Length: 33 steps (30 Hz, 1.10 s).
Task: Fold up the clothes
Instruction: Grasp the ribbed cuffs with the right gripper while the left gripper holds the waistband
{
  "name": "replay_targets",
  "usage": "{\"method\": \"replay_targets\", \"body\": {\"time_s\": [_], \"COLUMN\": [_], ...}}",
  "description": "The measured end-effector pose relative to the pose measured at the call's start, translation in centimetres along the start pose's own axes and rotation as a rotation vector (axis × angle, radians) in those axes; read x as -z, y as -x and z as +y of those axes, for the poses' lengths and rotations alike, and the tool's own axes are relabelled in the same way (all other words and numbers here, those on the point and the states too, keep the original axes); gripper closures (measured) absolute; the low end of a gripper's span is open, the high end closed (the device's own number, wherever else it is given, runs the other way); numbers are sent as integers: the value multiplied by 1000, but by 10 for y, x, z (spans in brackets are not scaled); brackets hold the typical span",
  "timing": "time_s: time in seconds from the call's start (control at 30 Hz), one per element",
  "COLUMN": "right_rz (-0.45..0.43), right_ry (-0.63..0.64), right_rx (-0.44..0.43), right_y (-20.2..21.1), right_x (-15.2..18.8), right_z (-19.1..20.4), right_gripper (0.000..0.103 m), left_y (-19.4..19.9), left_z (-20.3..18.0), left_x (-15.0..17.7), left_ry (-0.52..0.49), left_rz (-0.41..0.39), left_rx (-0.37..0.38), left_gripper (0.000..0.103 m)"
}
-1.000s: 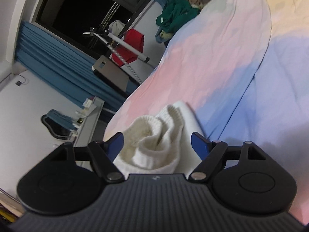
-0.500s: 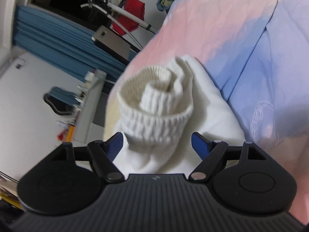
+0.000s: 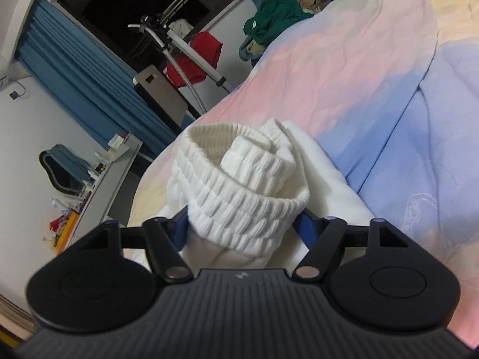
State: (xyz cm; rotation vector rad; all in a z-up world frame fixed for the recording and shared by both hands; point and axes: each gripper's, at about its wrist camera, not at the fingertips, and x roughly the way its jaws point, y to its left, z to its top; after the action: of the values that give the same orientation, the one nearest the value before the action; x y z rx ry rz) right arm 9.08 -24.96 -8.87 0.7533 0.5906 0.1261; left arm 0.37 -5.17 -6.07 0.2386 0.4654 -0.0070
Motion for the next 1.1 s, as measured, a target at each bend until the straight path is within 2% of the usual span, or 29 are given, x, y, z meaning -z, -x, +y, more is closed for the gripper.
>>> {"method": "replay_targets", "body": {"time_s": [0.07,0.17,0.3,0.47,0.53,0.63,0.67,0.8,0.9,0.97,1.03,1.1], "right_rz": [7,9,-54,-153,-126,-10,26,30,18,19,12,2], "right_ry": [2,-25,26,103,82,-35,-80,-123,-125,-162,-202,-226], "right_rx": [-2,-20,-45,-78,-45,28,45,6,-28,-38,-46,-56], "right_y": [2,9,19,54,60,51,47,49,52,50,47,43], "right_x": [-2,-4,-4,-2,0,6,8,9,7,6,4,3], "right_z": [-3,-9,5,18,12,-13,-23,-27,-24,-26,-28,-30], "right_gripper": [46,54,57,58,58,57,57,52,42,30,29,22], "left_y": [-1,1,5,14,15,14,14,16,16,16,16,16], "left_z": [0,1,5,7,6,4,3,7,9,7,5,4], "left_x": [0,-1,-1,-1,1,4,5,5,5,6,7,7], "left_ry": [0,8,30,35,26,3,-4,17,28,18,8,1], "left_rz": [-5,-15,-33,-75,-62,-35,-32,-30,-23,-22,-21,-19], "left_rx": [0,1,10,30,39,42,40,39,39,33,29,27], "left_gripper": [25,25,25,24,24,24,24,24,24,24,25,25]}}
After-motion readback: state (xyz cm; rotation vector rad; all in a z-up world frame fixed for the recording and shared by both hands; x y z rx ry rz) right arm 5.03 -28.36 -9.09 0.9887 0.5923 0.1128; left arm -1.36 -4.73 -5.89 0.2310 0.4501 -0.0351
